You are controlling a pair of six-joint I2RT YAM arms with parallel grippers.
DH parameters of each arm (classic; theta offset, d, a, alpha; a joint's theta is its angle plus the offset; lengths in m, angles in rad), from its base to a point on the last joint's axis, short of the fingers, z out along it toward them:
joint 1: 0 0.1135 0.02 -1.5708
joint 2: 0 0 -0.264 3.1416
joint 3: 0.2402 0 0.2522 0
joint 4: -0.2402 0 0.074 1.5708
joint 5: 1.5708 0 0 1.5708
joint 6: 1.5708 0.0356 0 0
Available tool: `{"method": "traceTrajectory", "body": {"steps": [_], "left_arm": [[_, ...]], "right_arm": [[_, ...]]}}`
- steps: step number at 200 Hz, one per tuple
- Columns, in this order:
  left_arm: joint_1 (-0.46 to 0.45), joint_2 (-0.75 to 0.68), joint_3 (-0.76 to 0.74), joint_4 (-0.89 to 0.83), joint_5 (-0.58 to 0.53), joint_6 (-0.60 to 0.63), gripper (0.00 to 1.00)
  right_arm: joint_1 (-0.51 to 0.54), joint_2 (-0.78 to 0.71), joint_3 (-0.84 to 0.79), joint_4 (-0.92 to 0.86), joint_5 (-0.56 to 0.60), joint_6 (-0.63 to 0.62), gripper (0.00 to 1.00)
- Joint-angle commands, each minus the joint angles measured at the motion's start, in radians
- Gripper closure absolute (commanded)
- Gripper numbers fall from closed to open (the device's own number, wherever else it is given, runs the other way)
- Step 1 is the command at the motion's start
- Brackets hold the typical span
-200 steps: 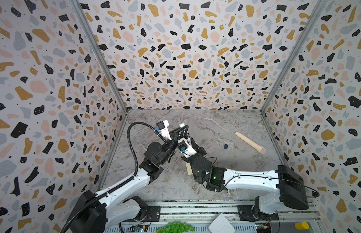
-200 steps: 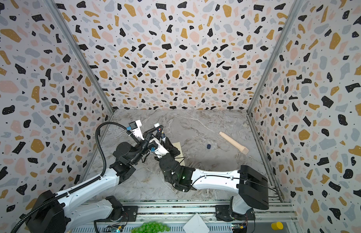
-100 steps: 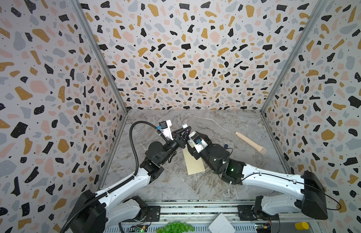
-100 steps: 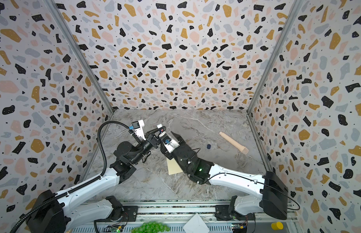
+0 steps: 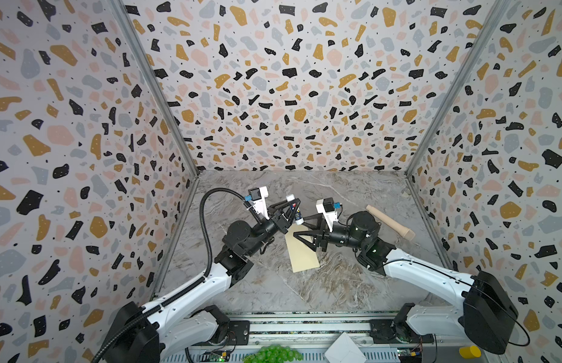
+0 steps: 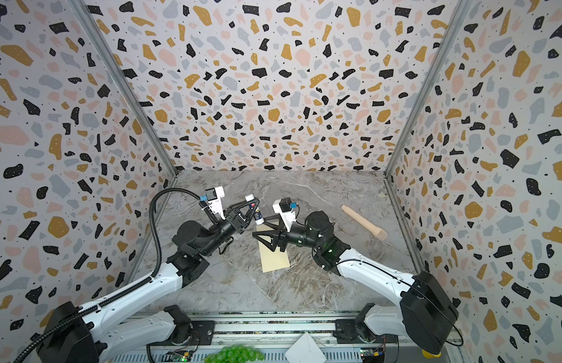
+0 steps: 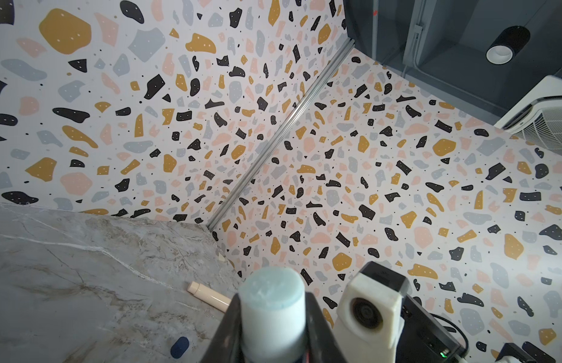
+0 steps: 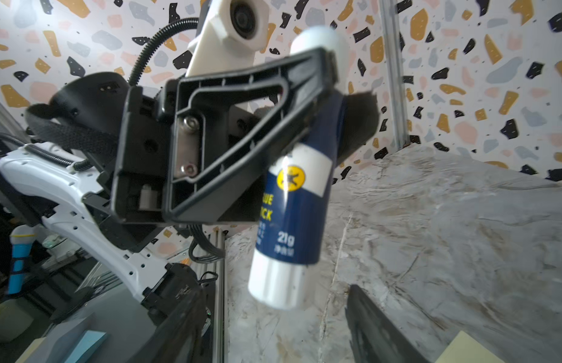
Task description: Place the letter into the envelope and seal it
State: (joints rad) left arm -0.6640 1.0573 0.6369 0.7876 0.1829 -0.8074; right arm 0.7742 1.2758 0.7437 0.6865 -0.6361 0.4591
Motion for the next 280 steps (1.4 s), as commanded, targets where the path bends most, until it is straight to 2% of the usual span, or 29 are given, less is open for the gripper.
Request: {"method": "traceTrajectory", "body": {"steps": [1, 52, 83, 111, 211, 280], "left_arm": [[-0.005, -0.017, 0.016, 0.076, 0.020, -0.012, 1.00], [-0.005, -0.020, 0.009, 0.089, 0.030, -0.027, 1.00], [-0.005, -0.028, 0.005, 0.090, 0.034, -0.032, 1.00], [-0.005, -0.034, 0.002, 0.090, 0.034, -0.036, 1.00], [-0.005, -0.038, -0.009, 0.096, 0.040, -0.043, 1.00], [-0.005, -0.049, -0.025, 0.096, 0.038, -0.048, 1.00]], "right_arm": [[-0.014, -0.012, -0.014, 0.177, -0.105, 0.140, 0.33], [-0.055, 0.000, -0.049, 0.319, -0.102, 0.260, 0.36], [-0.059, 0.020, -0.034, 0.338, -0.104, 0.299, 0.45], [-0.058, 0.041, -0.026, 0.354, -0.110, 0.327, 0.47], [-0.056, 0.090, -0.019, 0.462, -0.109, 0.411, 0.50], [-0.039, 0.107, -0.007, 0.466, -0.098, 0.423, 0.66]]}}
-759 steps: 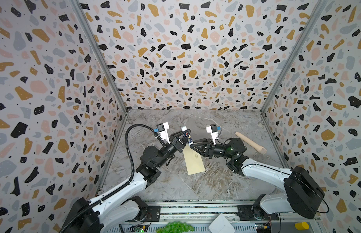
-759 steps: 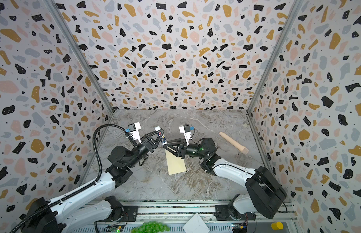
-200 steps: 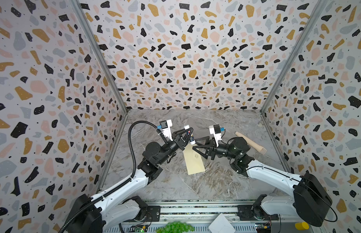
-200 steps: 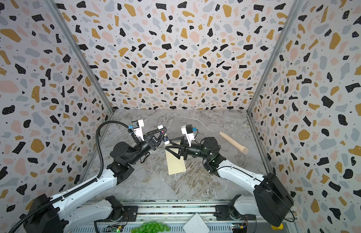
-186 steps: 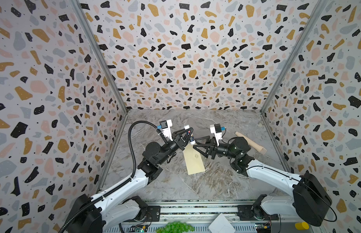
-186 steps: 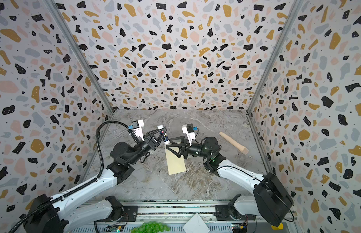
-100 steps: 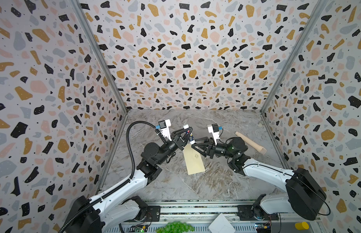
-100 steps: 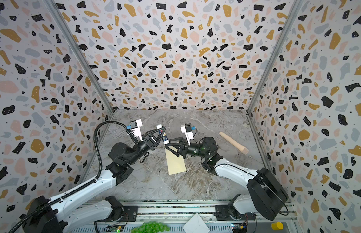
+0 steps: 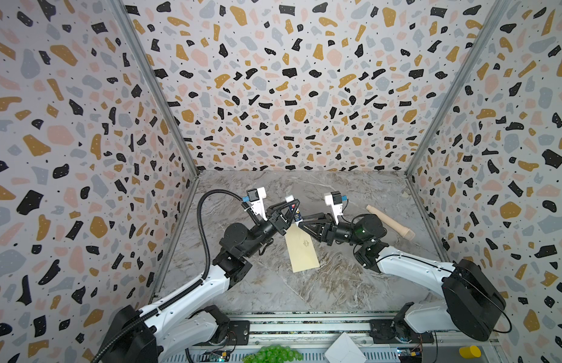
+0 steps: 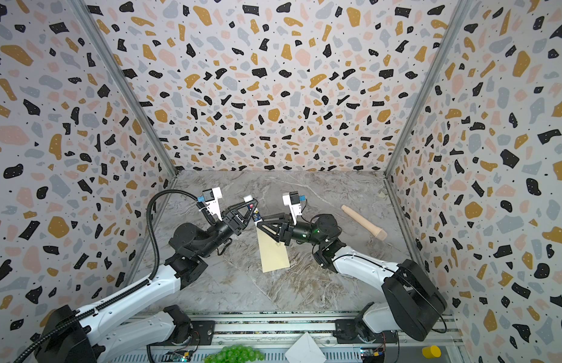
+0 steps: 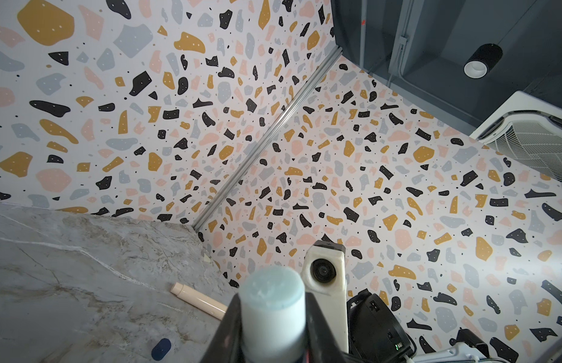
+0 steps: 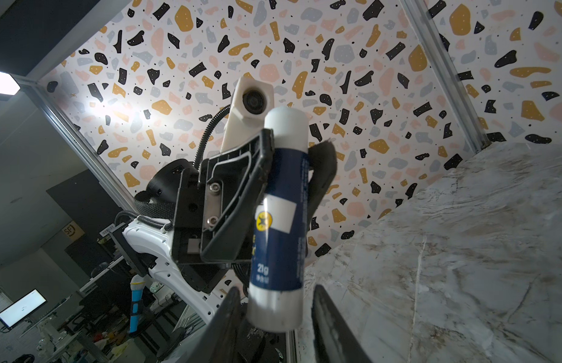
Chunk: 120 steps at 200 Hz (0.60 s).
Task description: Place the letter into the envelope and seal it
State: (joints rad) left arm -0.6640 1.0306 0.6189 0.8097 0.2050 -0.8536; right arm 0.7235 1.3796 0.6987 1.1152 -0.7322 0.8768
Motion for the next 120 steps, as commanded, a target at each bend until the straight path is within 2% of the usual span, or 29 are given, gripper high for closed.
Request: {"method": "traceTrajectory", "body": {"steps": [1, 36, 59, 78, 102, 120], "left_arm": [[-0.005, -0.023, -0.008, 0.074, 0.016, -0.002, 1.00], [-0.005, -0.017, -0.007, 0.076, 0.016, -0.001, 1.00], [-0.005, -0.014, -0.013, 0.076, 0.014, 0.003, 1.00], [-0.005, -0.011, -0.017, 0.072, 0.011, 0.008, 1.00], [-0.005, -0.015, -0.019, 0.040, -0.007, 0.041, 1.00], [-0.005, -0.014, -0.021, 0.007, -0.026, 0.069, 1.00]], "right_arm": [[0.012, 0.003, 0.038, 0.037, -0.001, 0.005, 0.66], [0.020, 0.016, 0.052, 0.027, 0.004, 0.004, 0.74], [0.024, 0.016, 0.056, 0.012, 0.021, 0.000, 0.86], [0.025, 0.001, 0.054, -0.030, 0.061, -0.029, 0.89], [0.039, -0.054, 0.065, -0.193, 0.188, -0.137, 0.94], [0.090, -0.113, 0.105, -0.404, 0.378, -0.294, 0.96]]}}
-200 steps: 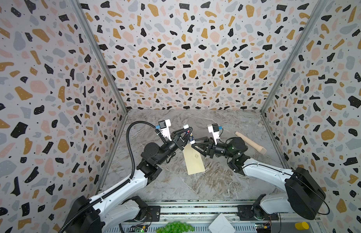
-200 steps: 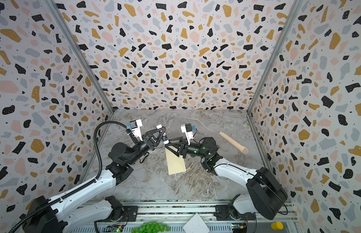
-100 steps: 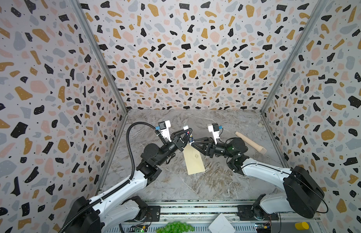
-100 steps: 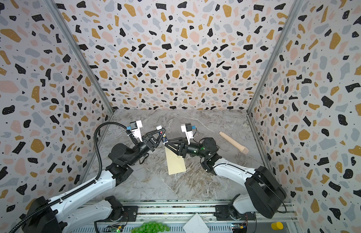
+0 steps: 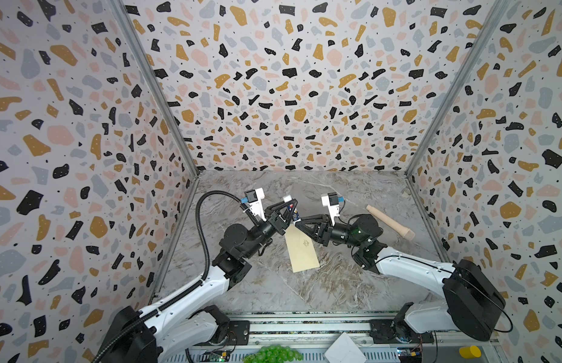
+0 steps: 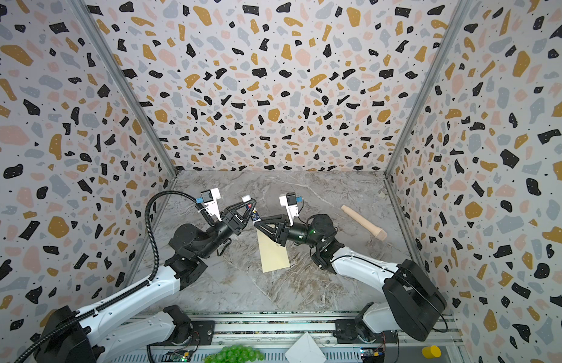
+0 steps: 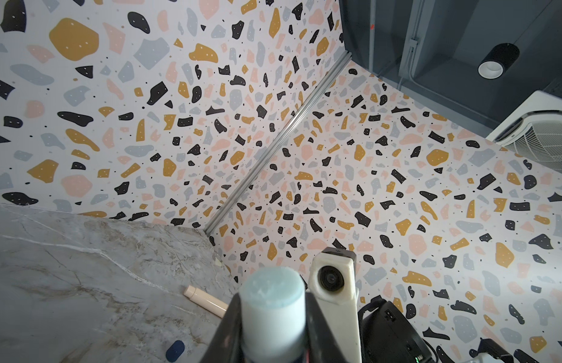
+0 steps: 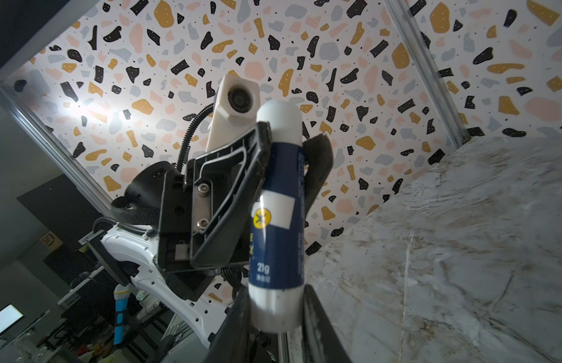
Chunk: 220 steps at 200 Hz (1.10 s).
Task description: Place the letter into the envelope and seal it
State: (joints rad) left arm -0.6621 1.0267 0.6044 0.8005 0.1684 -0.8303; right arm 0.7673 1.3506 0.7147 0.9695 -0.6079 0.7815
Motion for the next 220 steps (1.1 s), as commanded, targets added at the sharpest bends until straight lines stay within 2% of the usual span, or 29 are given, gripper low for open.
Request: {"method": "traceTrajectory", "body": {"steps": [1, 27, 57, 70, 80, 100, 113, 124, 137, 150, 178, 196, 204, 220], "left_arm": [[-0.007, -0.010, -0.007, 0.014, 0.010, 0.046, 1.00], [-0.009, -0.002, -0.012, -0.026, -0.014, 0.081, 1.00], [-0.016, 0.018, -0.011, -0.047, -0.039, 0.113, 1.00], [-0.019, 0.030, -0.005, -0.055, -0.043, 0.121, 1.00], [-0.020, 0.038, -0.003, -0.058, -0.044, 0.125, 1.00], [-0.024, 0.049, -0.003, -0.059, -0.049, 0.129, 1.00], [-0.024, 0.048, -0.006, -0.058, -0.052, 0.131, 1.00], [-0.025, 0.047, -0.006, -0.060, -0.055, 0.134, 1.00], [-0.025, 0.045, -0.005, -0.065, -0.058, 0.136, 1.00], [-0.026, 0.041, -0.005, -0.067, -0.059, 0.138, 1.00], [-0.025, 0.025, -0.008, -0.074, -0.063, 0.147, 1.00], [-0.025, 0.012, -0.008, -0.078, -0.067, 0.152, 1.00], [-0.025, 0.007, -0.006, -0.077, -0.070, 0.151, 1.00], [-0.025, -0.002, -0.002, -0.065, -0.064, 0.133, 1.00]], "right_arm": [[0.050, -0.092, 0.093, -0.271, 0.274, -0.212, 0.96], [0.224, -0.119, 0.214, -0.540, 0.723, -0.497, 0.98], [0.422, -0.022, 0.351, -0.618, 1.245, -0.777, 0.98], [0.491, 0.046, 0.388, -0.555, 1.440, -0.924, 0.98], [0.534, 0.100, 0.399, -0.443, 1.569, -1.066, 0.98], [0.589, 0.211, 0.383, -0.103, 1.717, -1.402, 0.97], [0.609, 0.272, 0.367, 0.110, 1.747, -1.587, 0.96], [0.622, 0.305, 0.364, 0.213, 1.752, -1.678, 0.95], [0.626, 0.323, 0.364, 0.236, 1.746, -1.703, 0.94], [0.627, 0.318, 0.360, 0.196, 1.727, -1.669, 0.93], [0.623, 0.256, 0.346, 0.011, 1.669, -1.484, 0.83], [0.603, 0.178, 0.332, -0.193, 1.571, -1.270, 0.71], [0.582, 0.131, 0.325, -0.302, 1.493, -1.154, 0.65], [0.500, 0.022, 0.286, -0.465, 1.219, -0.913, 0.48]]}}
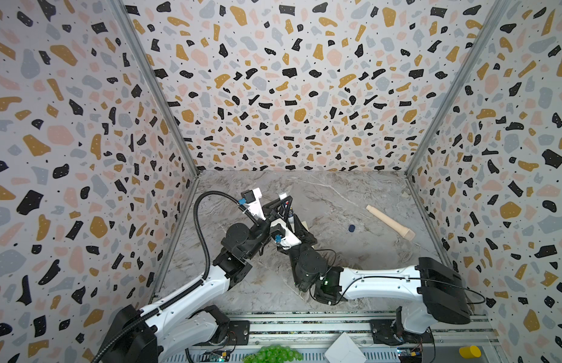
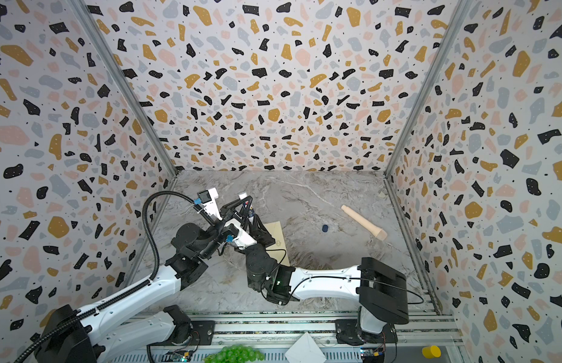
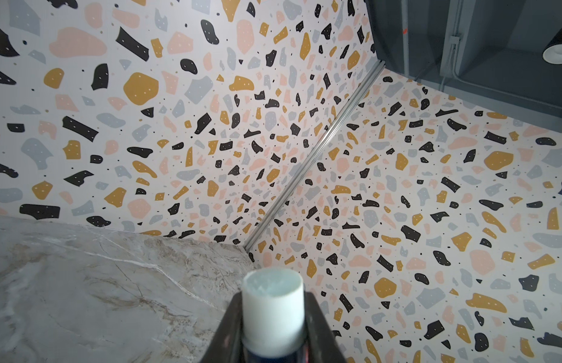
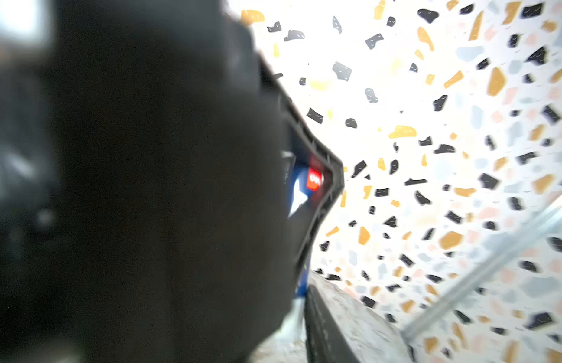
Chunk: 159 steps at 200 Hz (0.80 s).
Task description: Place the letter into the envelope and seal it
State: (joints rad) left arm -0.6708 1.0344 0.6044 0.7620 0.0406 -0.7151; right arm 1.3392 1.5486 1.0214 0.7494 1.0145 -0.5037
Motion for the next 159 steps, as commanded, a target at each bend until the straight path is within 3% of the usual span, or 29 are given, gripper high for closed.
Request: {"method": "traceTrajectory", "body": {"steps": [1, 16, 34, 48, 69, 98, 142, 159], "left_arm": [[-0.016, -0.009, -0.002, -0.025, 0.064, 0.016, 1.00], [-0.016, -0.015, 0.003, -0.004, 0.074, -0.009, 1.00], [-0.015, -0.015, 0.007, 0.023, 0.095, -0.034, 1.00], [-0.015, -0.014, 0.012, 0.041, 0.108, -0.048, 1.00], [-0.015, -0.012, 0.018, 0.056, 0.124, -0.060, 1.00], [-0.016, -0.013, 0.019, 0.062, 0.129, -0.066, 1.00], [-0.015, -0.005, 0.018, 0.065, 0.132, -0.072, 1.00], [-0.015, -0.001, 0.022, 0.065, 0.135, -0.073, 1.00]], "right_arm": [[-0.077, -0.184, -0.026, -0.251, -0.427, 0.385, 0.47], [-0.210, -0.277, -0.095, -0.278, -0.766, 0.578, 0.32], [-0.373, -0.349, -0.215, -0.158, -1.155, 0.766, 0.24], [-0.469, -0.363, -0.285, -0.045, -1.374, 0.891, 0.21], [-0.548, -0.330, -0.316, 0.065, -1.592, 1.022, 0.21], [-0.593, -0.260, -0.327, 0.215, -1.732, 1.163, 0.26], [-0.603, -0.225, -0.322, 0.282, -1.754, 1.219, 0.45], [-0.604, -0.223, -0.319, 0.279, -1.751, 1.221, 0.57]]}}
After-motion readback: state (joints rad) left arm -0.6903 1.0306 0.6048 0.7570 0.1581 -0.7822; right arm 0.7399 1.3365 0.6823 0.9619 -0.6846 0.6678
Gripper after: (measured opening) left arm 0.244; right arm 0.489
